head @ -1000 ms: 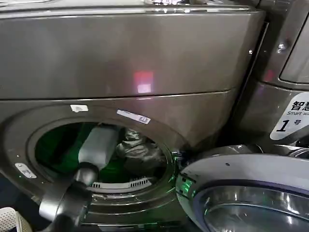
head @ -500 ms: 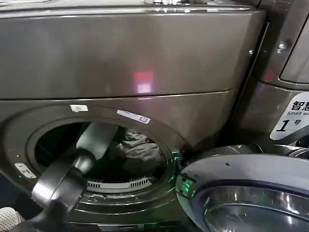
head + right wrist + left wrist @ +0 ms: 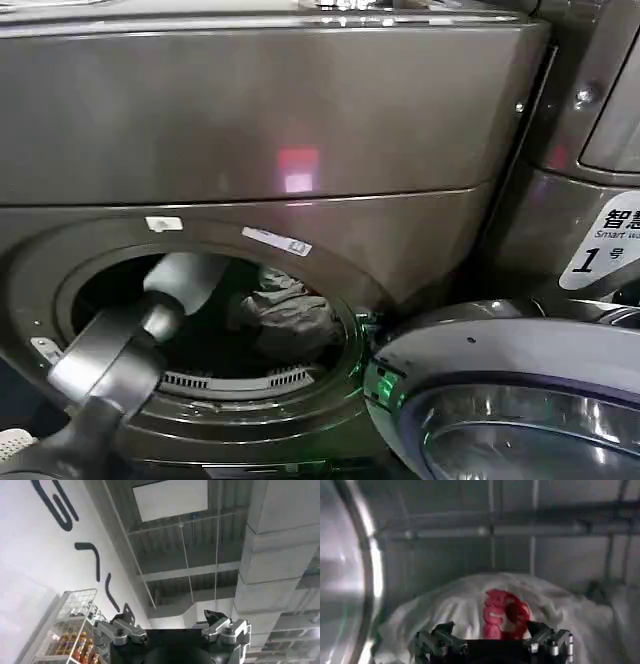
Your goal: Grasp the clothes from the dryer.
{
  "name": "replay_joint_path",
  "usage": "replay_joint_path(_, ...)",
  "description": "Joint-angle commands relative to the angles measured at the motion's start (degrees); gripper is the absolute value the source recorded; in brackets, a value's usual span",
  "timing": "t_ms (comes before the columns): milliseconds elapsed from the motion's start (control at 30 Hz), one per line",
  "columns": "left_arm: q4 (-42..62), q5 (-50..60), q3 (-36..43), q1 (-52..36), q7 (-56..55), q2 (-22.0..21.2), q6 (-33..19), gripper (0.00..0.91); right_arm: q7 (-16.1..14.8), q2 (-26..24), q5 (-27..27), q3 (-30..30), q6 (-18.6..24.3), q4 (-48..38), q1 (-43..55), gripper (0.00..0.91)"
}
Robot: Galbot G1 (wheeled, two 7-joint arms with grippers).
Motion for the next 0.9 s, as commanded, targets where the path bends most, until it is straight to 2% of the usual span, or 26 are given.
replay_joint_path(33,0.6,2.5,5.1,-0.8,8.6,0.6,-4.0,0.907,0.0,0.1,-0.1,-0.6,0.0,0.1,0.3,0.907)
replay_joint_path(300,3.6,4.7,6.7,-0.1,8.7,0.1,-0.4,0.907,-0.1,0.3,-0.4,-0.8,0.2,0.0,0.5,0.907)
replay_joint_path(900,8.6,8.1,9.3,0.4,6.4,-2.5,-0.4,0.907,-0.2,0.2,-1.3,-1.5,0.3,-0.5,1.2,0.907)
